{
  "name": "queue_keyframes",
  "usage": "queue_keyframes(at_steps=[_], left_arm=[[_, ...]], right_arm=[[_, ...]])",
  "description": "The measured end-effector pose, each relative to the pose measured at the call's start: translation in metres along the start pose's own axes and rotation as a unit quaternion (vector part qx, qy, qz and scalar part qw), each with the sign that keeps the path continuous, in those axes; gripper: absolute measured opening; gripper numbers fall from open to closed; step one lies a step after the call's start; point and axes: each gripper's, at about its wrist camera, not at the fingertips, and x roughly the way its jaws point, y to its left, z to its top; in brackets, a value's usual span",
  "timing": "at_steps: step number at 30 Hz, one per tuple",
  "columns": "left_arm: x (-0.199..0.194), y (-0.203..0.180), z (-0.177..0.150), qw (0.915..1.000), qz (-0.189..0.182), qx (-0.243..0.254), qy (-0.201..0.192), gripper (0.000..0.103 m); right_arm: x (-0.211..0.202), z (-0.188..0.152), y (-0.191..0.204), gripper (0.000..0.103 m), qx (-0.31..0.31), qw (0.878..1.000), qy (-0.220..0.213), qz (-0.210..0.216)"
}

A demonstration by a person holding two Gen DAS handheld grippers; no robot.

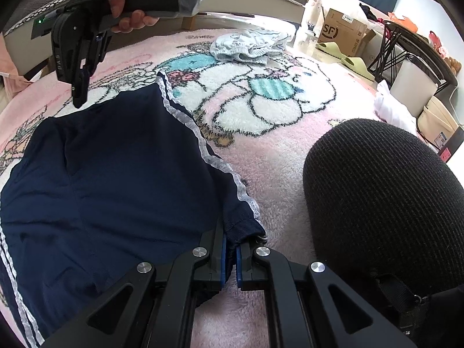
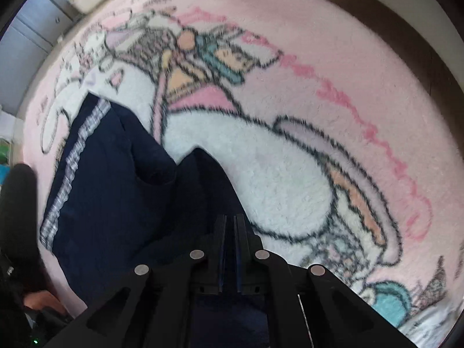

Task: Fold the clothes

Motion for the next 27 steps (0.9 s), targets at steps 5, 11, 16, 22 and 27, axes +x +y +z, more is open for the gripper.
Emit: queue_keyframes(at_steps=[5,11,16,22,27], left_arm=[[0.0,0.0,0.0,1.0,0.0,0.0,0.001,0.003],[0.003,0.0,0.0,1.0,-0.001,-0.001,0.006,0.003],[0.003,0.0,0.0,1.0,-0.002,-0.002,0.007,0.003],[0.003,0.0,0.0,1.0,-0.001,-0.001,0.007,0.003],[0.004,0.0,0.001,1.0,-0.002,-0.002,0.009,0.003]], right_arm=[[-0.001,-0.011,-0.003,0.039,0.016,0.999,0.0,0.049],[-0.002,-0.013,-0.002,0.039,0.007,0.997,-0.011,0.074],[0.005,-0.008,0.007,0.039,0.01,0.996,-0.011,0.092],[0.005,-0.022,0.013,0.039,-0.018,0.996,0.013,0.083],[0.016,-0.019,0.023,0.035,-0.046,0.997,0.026,0.054]])
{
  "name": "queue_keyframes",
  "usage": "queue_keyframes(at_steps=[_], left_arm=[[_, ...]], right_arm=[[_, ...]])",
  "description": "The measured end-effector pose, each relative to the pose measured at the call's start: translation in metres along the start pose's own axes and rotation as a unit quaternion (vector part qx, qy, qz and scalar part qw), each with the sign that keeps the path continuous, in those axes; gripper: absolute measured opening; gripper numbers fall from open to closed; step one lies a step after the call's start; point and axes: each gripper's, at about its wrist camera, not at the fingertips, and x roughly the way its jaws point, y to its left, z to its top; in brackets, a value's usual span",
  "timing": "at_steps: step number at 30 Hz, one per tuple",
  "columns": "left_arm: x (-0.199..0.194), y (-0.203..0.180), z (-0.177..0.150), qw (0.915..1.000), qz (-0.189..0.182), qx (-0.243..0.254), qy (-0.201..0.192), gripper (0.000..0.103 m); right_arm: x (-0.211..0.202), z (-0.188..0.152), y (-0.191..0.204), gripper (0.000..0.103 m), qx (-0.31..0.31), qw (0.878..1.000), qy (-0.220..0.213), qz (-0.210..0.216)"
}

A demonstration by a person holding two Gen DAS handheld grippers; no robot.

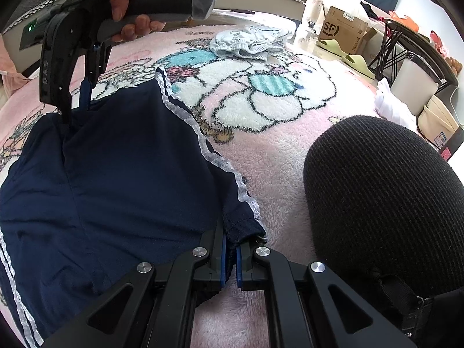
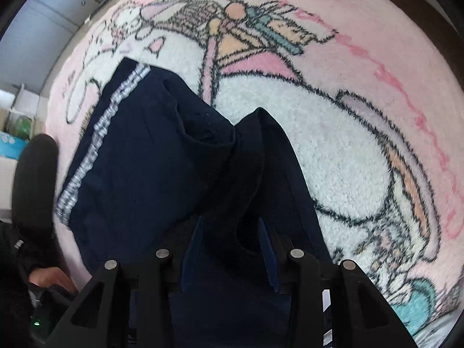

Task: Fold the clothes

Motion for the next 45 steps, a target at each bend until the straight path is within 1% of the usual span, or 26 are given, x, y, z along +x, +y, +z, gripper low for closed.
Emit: queue_keyframes(at_steps=[2,3,4,8,13,19,23,25,31,32,33,34,35,36,37,38,39,41,42,43,44,45], left_arm=[[0.0,0.0,0.0,1.0,-0.001,0.0,0.001,0.003],[0.0,0.0,0.0,1.0,-0.001,0.0,0.001,0.003],[0.0,0.0,0.0,1.0,-0.001,0.0,0.001,0.003],[0.0,0.0,0.0,1.0,-0.001,-0.001,0.002,0.003],[0.001,0.001,0.0,1.0,-0.002,-0.001,0.003,0.003],[0.003,0.002,0.001,1.0,-0.004,-0.002,0.006,0.003],[0.003,0.002,0.0,1.0,-0.004,-0.003,0.008,0.003],[0.004,0.002,0.0,0.9999,-0.003,-0.003,0.009,0.003],[0.003,-0.001,0.001,0.9999,0.009,0.005,0.012,0.004],[0.002,-0.002,0.002,0.9998,0.014,0.006,0.013,0.004],[0.002,-0.002,0.002,0.9996,0.022,0.006,0.015,0.004],[0.002,-0.001,0.002,0.9993,0.032,0.003,0.018,0.004],[0.002,0.0,0.003,0.999,0.039,0.0,0.022,0.004],[0.001,0.001,0.003,0.9988,0.042,-0.004,0.024,0.004],[0.0,0.001,0.002,0.9987,0.045,-0.007,0.025,0.005],[-0.001,0.002,0.002,0.9985,0.048,-0.01,0.025,0.006],[-0.004,0.002,0.003,0.9982,0.053,-0.015,0.023,0.011],[-0.013,0.002,0.004,0.9982,0.054,-0.023,0.012,0.032],[-0.018,0.002,0.005,0.998,0.058,-0.024,0.007,0.057],[-0.024,0.001,0.006,0.9974,0.069,-0.022,0.0,0.077],[-0.03,0.0,0.006,0.9969,0.076,-0.02,-0.006,0.081],[-0.036,-0.001,0.007,0.9965,0.081,-0.017,-0.011,0.082]], right_arm=[[0.002,0.001,0.002,0.023,-0.006,1.0,-0.001,-0.011],[0.002,0.001,0.001,0.005,-0.006,1.0,-0.004,-0.006],[0.001,0.001,0.001,0.002,-0.006,1.0,-0.006,-0.002],[0.002,0.0,0.006,0.001,-0.029,0.999,-0.014,0.011],[-0.001,0.003,0.008,0.0,-0.041,0.998,-0.037,0.009],[-0.011,0.01,0.0,0.0,-0.033,0.998,-0.053,-0.013],[-0.008,0.014,-0.006,0.0,-0.023,0.998,-0.045,-0.022],[-0.004,0.016,-0.005,0.0,-0.025,0.998,-0.038,-0.035],[-0.003,0.03,0.0,0.001,-0.004,0.997,-0.045,-0.059],[-0.002,0.033,0.002,0.001,-0.001,0.997,-0.04,-0.063],[-0.002,0.036,0.005,0.006,0.002,0.997,-0.036,-0.071],[-0.003,0.037,0.007,0.014,0.004,0.996,-0.033,-0.08],[-0.004,0.038,0.01,0.019,0.006,0.995,-0.03,-0.09],[-0.007,0.041,0.011,0.037,0.01,0.994,-0.028,-0.103],[-0.012,0.042,0.011,0.051,0.016,0.993,-0.031,-0.11],[-0.017,0.042,0.013,0.054,0.023,0.993,-0.036,-0.112],[-0.022,0.043,0.014,0.057,0.03,0.992,-0.041,-0.114],[-0.037,0.042,0.016,0.062,0.048,0.991,-0.06,-0.111],[-0.044,0.041,0.017,0.066,0.058,0.99,-0.07,-0.112],[-0.052,0.039,0.018,0.069,0.067,0.988,-0.078,-0.114],[-0.06,0.034,0.015,0.07,0.076,0.986,-0.085,-0.119],[-0.069,0.026,0.01,0.071,0.086,0.984,-0.092,-0.126]])
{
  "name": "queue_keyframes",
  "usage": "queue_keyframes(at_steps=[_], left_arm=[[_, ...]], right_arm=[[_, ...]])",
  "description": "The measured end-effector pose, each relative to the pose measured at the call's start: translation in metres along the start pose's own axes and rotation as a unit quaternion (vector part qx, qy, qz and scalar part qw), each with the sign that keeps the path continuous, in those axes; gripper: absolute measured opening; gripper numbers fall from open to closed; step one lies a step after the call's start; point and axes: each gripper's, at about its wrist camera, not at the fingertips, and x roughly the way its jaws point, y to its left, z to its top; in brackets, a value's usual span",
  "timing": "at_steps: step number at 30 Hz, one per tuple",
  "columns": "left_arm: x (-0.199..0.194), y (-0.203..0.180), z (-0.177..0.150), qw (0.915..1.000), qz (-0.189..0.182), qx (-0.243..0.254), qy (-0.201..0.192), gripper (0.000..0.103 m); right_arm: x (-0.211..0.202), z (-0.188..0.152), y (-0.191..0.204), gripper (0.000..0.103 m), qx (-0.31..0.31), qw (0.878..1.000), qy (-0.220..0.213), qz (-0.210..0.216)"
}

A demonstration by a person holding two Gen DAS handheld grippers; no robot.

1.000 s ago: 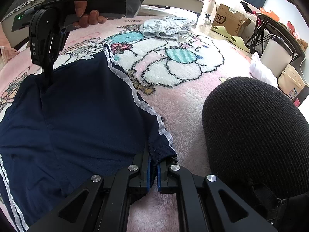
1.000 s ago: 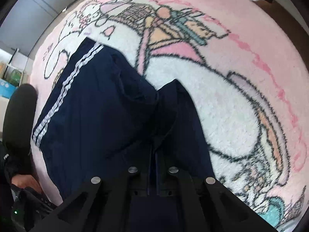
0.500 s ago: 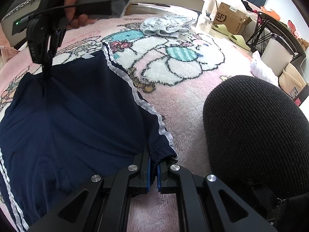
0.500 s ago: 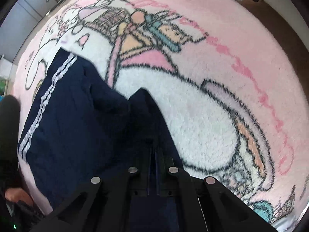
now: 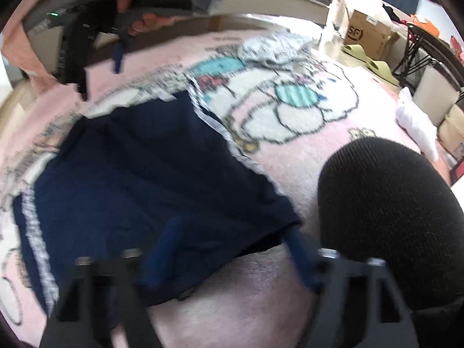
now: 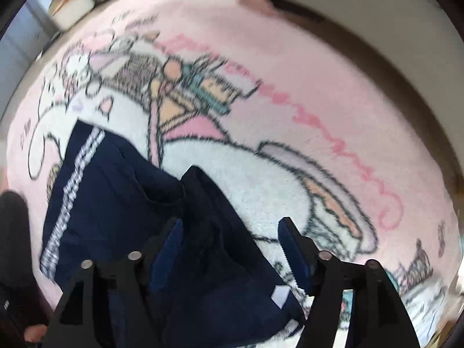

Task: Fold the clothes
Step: 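Open both grippers and release the navy pants, then move both grippers to the waistband edge beside the white tag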

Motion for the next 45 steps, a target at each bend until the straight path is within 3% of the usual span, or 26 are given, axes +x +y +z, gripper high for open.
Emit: queue_keyframes(at_steps=[4,7,11,15,18,20,23,28,33,40,45], left_arm=[[-0.024,0.006,-0.001,0.9996,0.002,-0.021,-0.019,0.082],[-0.037,0.006,-0.003,0.9994,-0.004,-0.025,-0.022,0.082],[-0.05,-0.005,-0.005,0.9994,0.02,0.009,-0.029,0.082],[-0.055,-0.02,-0.007,0.995,0.07,0.065,-0.029,0.082],[-0.049,-0.037,-0.013,0.978,0.14,0.154,-0.02,0.082],[-0.042,-0.048,-0.02,0.96,0.179,0.215,-0.013,0.082],[-0.032,-0.06,-0.032,0.9376,0.205,0.281,-0.001,0.082],[-0.019,-0.071,-0.041,0.9218,0.204,0.33,0.013,0.082],[-0.01,-0.068,-0.038,0.9243,0.181,0.335,0.025,0.082],[0.009,-0.068,-0.039,0.915,0.166,0.366,0.038,0.082],[0.022,-0.07,-0.037,0.9138,0.154,0.373,0.047,0.082]], right_arm=[[-0.03,-0.019,-0.015,0.073,0.052,0.998,-0.03,-0.024],[-0.052,-0.041,-0.026,0.074,0.099,0.993,-0.057,-0.007],[-0.068,-0.072,-0.033,0.074,0.158,0.983,-0.088,0.025],[-0.076,-0.111,-0.053,0.075,0.233,0.965,-0.104,0.059],[-0.072,-0.136,-0.063,0.075,0.274,0.954,-0.098,0.077],[-0.071,-0.147,-0.064,0.075,0.272,0.956,-0.09,0.068],[-0.066,-0.159,-0.061,0.076,0.266,0.958,-0.084,0.058],[-0.064,-0.179,-0.067,0.076,0.275,0.955,-0.086,0.068],[-0.054,-0.188,-0.08,0.077,0.295,0.95,-0.074,0.076],[-0.03,-0.196,-0.096,0.077,0.338,0.934,-0.05,0.102],[-0.016,-0.202,-0.11,0.077,0.372,0.92,-0.039,0.121]])
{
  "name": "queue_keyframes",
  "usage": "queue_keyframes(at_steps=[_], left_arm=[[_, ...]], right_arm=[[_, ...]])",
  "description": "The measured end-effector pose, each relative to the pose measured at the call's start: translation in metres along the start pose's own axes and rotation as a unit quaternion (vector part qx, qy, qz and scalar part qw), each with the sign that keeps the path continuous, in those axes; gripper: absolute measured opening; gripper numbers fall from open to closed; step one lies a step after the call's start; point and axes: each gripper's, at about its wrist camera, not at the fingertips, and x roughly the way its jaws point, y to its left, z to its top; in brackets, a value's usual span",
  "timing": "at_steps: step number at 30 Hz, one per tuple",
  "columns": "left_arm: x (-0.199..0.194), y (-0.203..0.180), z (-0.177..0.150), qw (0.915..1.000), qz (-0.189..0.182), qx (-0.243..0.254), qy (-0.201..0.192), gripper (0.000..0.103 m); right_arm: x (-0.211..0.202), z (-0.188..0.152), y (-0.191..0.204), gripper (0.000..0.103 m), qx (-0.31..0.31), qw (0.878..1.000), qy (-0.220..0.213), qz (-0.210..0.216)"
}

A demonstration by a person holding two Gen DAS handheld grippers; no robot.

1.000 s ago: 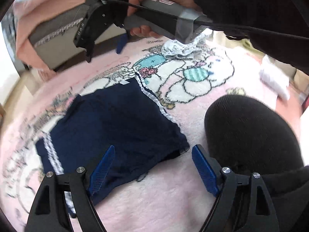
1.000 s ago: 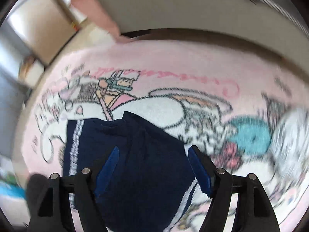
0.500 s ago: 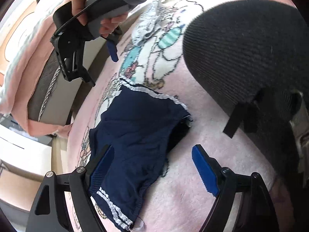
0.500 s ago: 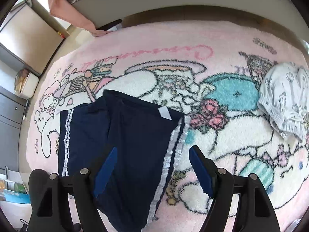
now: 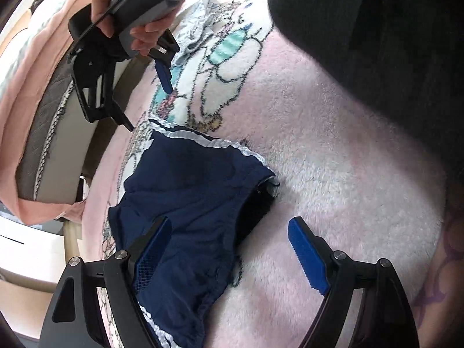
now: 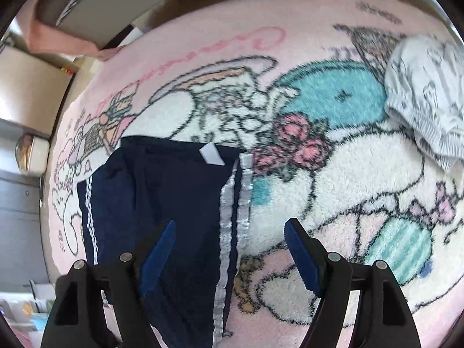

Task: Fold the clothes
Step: 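Move both grippers to the waistband edge beside the white tag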

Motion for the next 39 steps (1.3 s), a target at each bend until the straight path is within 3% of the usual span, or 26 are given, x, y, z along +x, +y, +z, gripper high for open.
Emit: queue_keyframes(at_steps=[6,12,23,28,32,39], left_arm=[[0.01,-0.006,0.01,0.9997,0.001,0.022,-0.01,0.082],[0.012,-0.004,0.016,0.9995,0.0,0.025,-0.018,0.082],[0.018,-0.005,0.028,0.9998,0.013,0.01,-0.012,0.083],[0.02,-0.003,0.03,0.9997,0.024,-0.006,-0.001,0.092],[0.021,0.001,0.029,0.9995,0.022,-0.023,0.007,0.092],[0.02,-0.003,0.027,0.9984,0.055,-0.007,0.013,0.092]], right_arm=[[0.011,0.009,-0.025,0.077,0.065,0.997,0.005,0.049],[0.023,0.01,-0.048,0.077,0.136,0.985,0.014,0.108],[0.029,0.011,-0.052,0.079,0.129,0.984,0.017,0.119],[0.031,0.012,-0.049,0.082,0.133,0.984,0.015,0.12],[0.033,0.013,-0.04,0.082,0.126,0.983,0.02,0.133],[0.044,0.015,-0.028,0.082,0.127,0.981,0.026,0.144]])
